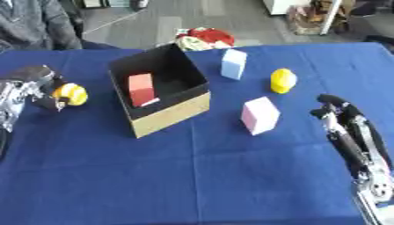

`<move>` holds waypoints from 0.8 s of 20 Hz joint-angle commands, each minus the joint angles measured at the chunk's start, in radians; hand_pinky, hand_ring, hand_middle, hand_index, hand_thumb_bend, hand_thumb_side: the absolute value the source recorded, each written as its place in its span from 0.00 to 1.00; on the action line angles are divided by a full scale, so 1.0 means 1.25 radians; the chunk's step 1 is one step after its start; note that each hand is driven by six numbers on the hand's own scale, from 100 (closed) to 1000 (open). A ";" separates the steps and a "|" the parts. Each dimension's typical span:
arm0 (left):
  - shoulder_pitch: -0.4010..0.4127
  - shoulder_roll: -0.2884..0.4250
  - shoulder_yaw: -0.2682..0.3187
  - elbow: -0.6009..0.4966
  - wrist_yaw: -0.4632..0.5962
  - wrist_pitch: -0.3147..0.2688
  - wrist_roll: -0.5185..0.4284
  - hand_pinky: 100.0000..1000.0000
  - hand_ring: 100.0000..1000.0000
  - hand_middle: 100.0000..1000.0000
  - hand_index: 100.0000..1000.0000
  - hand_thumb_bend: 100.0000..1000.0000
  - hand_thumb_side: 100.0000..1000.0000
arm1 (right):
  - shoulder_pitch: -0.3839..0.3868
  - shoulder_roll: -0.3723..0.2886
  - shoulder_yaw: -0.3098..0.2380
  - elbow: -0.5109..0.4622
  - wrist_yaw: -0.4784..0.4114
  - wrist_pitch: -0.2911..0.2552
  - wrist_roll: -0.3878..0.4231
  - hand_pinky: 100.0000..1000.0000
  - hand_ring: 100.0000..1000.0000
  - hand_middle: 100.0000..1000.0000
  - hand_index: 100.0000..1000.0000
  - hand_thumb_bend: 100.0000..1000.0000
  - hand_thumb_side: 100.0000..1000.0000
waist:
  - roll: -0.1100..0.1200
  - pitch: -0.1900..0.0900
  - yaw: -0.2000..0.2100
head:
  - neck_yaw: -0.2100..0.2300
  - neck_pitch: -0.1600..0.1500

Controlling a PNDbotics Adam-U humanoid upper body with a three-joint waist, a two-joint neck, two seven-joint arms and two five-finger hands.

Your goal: Pick up objects on the table and place them in the box.

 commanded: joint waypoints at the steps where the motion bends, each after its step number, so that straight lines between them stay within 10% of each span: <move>1: -0.029 0.041 -0.005 -0.108 0.066 -0.003 0.000 0.60 0.43 0.38 0.55 0.11 0.00 | -0.005 -0.012 -0.008 -0.008 0.000 -0.001 -0.003 0.80 0.69 0.78 0.80 0.00 0.53 | 0.006 -0.004 0.003 | -0.002 0.003; 10: -0.087 -0.057 -0.108 -0.232 0.122 -0.029 -0.049 0.62 0.46 0.42 0.59 0.16 0.00 | -0.008 -0.007 -0.002 -0.008 -0.002 -0.001 0.004 0.80 0.69 0.78 0.80 0.00 0.53 | -0.002 -0.006 -0.012 | 0.005 0.003; 16: -0.080 -0.110 -0.155 -0.198 0.063 -0.060 -0.080 0.77 0.67 0.67 0.83 0.66 0.26 | -0.009 -0.005 -0.001 -0.007 -0.003 -0.001 0.006 0.80 0.69 0.78 0.80 0.00 0.53 | -0.003 -0.005 -0.019 | 0.008 0.003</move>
